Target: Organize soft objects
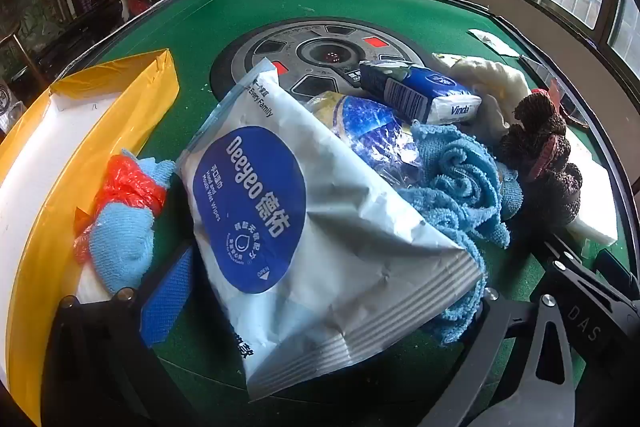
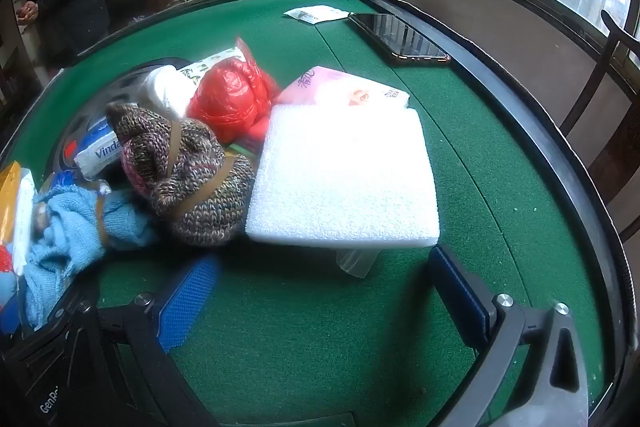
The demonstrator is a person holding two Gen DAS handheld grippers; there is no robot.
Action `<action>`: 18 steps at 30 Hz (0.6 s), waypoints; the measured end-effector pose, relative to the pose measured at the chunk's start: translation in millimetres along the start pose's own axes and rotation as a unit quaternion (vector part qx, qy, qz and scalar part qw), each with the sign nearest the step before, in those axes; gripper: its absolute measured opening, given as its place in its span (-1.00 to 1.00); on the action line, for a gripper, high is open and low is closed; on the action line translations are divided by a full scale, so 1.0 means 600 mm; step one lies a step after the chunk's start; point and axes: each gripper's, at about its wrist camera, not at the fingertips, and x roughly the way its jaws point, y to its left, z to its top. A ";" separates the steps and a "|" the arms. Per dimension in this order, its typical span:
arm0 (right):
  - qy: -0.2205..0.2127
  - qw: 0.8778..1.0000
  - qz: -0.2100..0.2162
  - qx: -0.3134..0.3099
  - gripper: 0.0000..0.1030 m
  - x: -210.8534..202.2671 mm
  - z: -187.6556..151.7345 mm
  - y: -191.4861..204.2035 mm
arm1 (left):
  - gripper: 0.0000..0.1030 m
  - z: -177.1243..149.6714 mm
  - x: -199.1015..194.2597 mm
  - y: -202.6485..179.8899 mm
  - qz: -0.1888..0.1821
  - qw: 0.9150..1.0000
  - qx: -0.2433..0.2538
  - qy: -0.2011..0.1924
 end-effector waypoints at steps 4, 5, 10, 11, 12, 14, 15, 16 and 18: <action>0.000 1.000 0.001 0.001 0.97 0.000 0.000 0.000 | 1.00 0.000 0.000 0.000 0.000 1.000 0.000 0.000; 0.000 1.000 0.001 0.001 0.97 0.000 0.000 0.000 | 1.00 0.000 0.000 0.000 -0.001 1.000 0.000 0.000; 0.000 1.000 0.000 0.000 0.97 0.000 0.000 0.000 | 1.00 0.000 0.000 0.000 -0.001 1.000 0.000 0.000; 0.000 1.000 0.000 0.000 0.97 0.000 0.000 0.000 | 1.00 0.000 0.000 0.000 -0.001 1.000 0.000 0.000; 0.000 1.000 0.000 0.000 0.97 0.000 0.000 0.000 | 1.00 0.000 0.000 0.000 -0.001 1.000 0.000 0.000; 0.000 1.000 0.000 0.000 0.97 0.000 0.000 0.000 | 1.00 0.000 0.000 0.000 -0.001 1.000 0.000 0.000; 0.000 1.000 0.000 0.000 0.97 0.000 0.000 0.000 | 1.00 0.000 0.000 0.000 -0.001 1.000 0.000 0.000; 0.000 1.000 0.000 0.000 0.97 0.000 0.000 0.000 | 1.00 0.000 0.000 0.000 -0.001 1.000 0.000 0.000; 0.000 1.000 0.000 0.000 0.97 0.000 0.000 0.000 | 1.00 0.000 0.000 0.000 -0.001 1.000 0.000 0.000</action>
